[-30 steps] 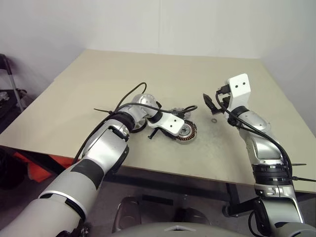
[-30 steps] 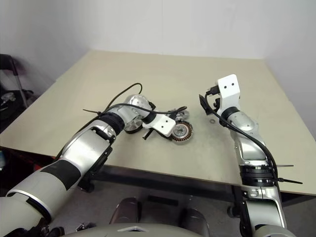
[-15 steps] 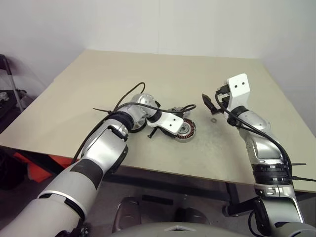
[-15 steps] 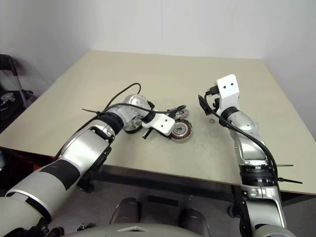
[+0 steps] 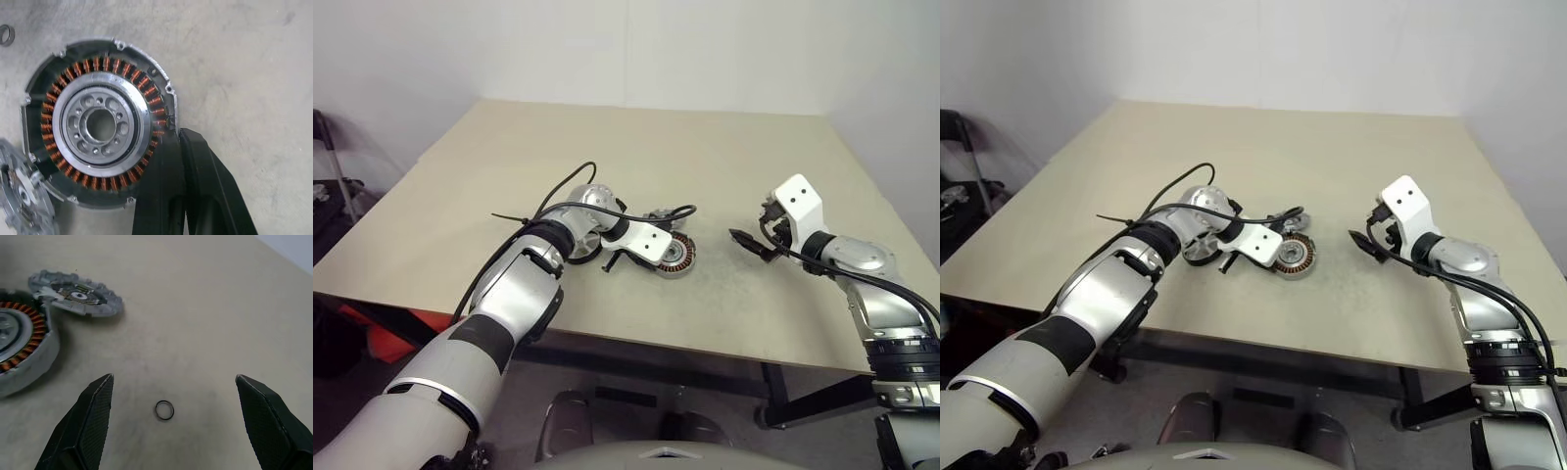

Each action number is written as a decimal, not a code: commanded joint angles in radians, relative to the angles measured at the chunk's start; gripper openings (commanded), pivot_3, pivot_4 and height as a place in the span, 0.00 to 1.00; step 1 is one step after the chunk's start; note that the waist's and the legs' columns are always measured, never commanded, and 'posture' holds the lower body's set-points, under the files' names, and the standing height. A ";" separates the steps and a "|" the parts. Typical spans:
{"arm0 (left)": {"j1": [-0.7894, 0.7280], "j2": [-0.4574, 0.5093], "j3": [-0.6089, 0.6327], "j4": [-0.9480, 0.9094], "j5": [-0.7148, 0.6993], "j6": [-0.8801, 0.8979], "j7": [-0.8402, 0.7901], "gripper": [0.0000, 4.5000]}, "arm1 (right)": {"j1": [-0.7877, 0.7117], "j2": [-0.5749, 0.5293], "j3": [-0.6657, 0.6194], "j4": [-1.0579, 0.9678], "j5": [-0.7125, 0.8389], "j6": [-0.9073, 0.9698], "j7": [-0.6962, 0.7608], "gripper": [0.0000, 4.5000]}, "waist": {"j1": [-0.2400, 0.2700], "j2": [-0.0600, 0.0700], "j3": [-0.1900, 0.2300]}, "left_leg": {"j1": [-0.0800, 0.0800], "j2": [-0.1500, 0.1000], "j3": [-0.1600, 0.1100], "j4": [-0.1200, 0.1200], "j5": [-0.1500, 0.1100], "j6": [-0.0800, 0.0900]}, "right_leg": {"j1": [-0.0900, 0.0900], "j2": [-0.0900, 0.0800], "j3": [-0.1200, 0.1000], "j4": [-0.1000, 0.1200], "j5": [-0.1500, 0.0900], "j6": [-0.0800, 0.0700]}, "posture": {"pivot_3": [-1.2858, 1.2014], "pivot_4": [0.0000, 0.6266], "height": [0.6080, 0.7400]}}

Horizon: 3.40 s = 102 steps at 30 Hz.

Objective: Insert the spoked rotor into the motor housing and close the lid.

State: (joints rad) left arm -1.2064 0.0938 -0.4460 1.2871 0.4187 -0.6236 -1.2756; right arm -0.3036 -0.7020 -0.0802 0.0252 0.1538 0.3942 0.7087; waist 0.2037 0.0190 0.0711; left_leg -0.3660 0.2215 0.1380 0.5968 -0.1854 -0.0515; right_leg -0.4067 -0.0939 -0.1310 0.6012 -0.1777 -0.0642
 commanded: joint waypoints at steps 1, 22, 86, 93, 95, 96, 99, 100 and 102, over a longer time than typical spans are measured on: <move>-0.008 0.006 0.000 -0.015 -0.003 -0.001 -0.004 0.01 | 0.003 -0.023 -0.040 -0.063 0.044 -0.029 0.048 1.00 | 0.002 0.000 0.000 | 0.000 0.000 0.000 0.000 0.000 0.000 | 0.000 0.000 0.000 0.000 0.000 0.000 | 0.52 0.00 1.00; -0.082 0.052 0.079 -0.014 -0.056 0.064 0.078 0.37 | -0.028 0.057 0.011 -0.044 0.020 -0.081 0.013 1.00 | 0.004 0.001 -0.001 | -0.001 0.000 0.000 0.000 -0.001 0.001 | 0.000 0.000 0.000 -0.002 0.000 0.001 | 0.52 0.00 1.00; 0.703 0.303 0.438 -1.278 -0.733 1.053 0.374 0.37 | -0.326 0.188 0.079 0.652 -0.131 -0.153 -0.068 0.91 | -0.083 0.002 -0.001 | 0.010 0.001 0.010 0.000 -0.001 0.001 | -0.002 0.002 0.011 0.003 0.000 0.000 | 0.52 0.00 1.00; 0.702 0.307 0.437 -1.275 -0.729 1.045 0.379 0.37 | -0.328 0.201 0.076 0.671 -0.119 -0.135 -0.061 0.57 | -0.082 0.002 -0.001 | 0.013 0.001 0.010 0.000 -0.001 0.001 | 0.001 0.002 0.011 0.003 0.000 0.000 | 0.52 0.00 1.00; 0.702 0.309 0.436 -1.274 -0.728 1.044 0.380 0.37 | -0.329 0.202 0.075 0.677 -0.117 -0.130 -0.059 0.57 | -0.083 0.002 -0.001 | 0.014 0.001 0.010 0.000 -0.001 0.001 | 0.001 0.002 0.011 0.003 0.000 0.000 | 0.52 0.00 1.00; 0.702 0.310 0.436 -1.274 -0.727 1.043 0.381 0.37 | -0.330 0.203 0.074 0.679 -0.115 -0.128 -0.057 0.57 | -0.082 0.002 -0.001 | 0.014 0.001 0.010 0.000 -0.001 0.001 | 0.001 0.002 0.011 0.003 0.000 0.000 | 0.52 0.00 1.00; 0.701 0.313 0.436 -1.274 -0.726 1.041 0.382 0.37 | -0.331 0.208 0.066 0.683 -0.104 -0.110 -0.052 0.57 | -0.083 0.002 -0.001 | 0.014 0.001 0.010 0.000 -0.001 0.001 | 0.001 0.002 0.011 0.003 0.000 0.000 | 0.52 0.00 1.00; 0.701 0.313 0.435 -1.273 -0.726 1.040 0.382 0.37 | -0.332 0.209 0.065 0.684 -0.102 -0.105 -0.052 0.57 | -0.082 0.002 -0.001 | 0.014 0.001 0.010 0.000 -0.001 0.001 | 0.001 0.002 0.011 0.003 0.000 0.000 | 0.52 0.00 1.00; 0.700 0.314 0.435 -1.271 -0.725 1.038 0.383 0.37 | -0.334 0.211 0.062 0.686 -0.095 -0.094 -0.048 0.57 | -0.083 0.002 -0.001 | 0.014 0.001 0.010 0.000 -0.001 0.001 | 0.001 0.002 0.011 0.003 0.000 0.000 | 0.52 0.00 1.00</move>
State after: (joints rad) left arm -0.4953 0.3944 -0.0124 0.0543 -0.2957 0.4330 -0.8981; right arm -0.6213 -0.4922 -0.0059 0.6996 0.0468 0.2843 0.6603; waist 0.1211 0.0210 0.0701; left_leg -0.3522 0.2222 0.1480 0.5969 -0.1862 -0.0508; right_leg -0.4060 -0.0922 -0.1197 0.6038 -0.1776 -0.0643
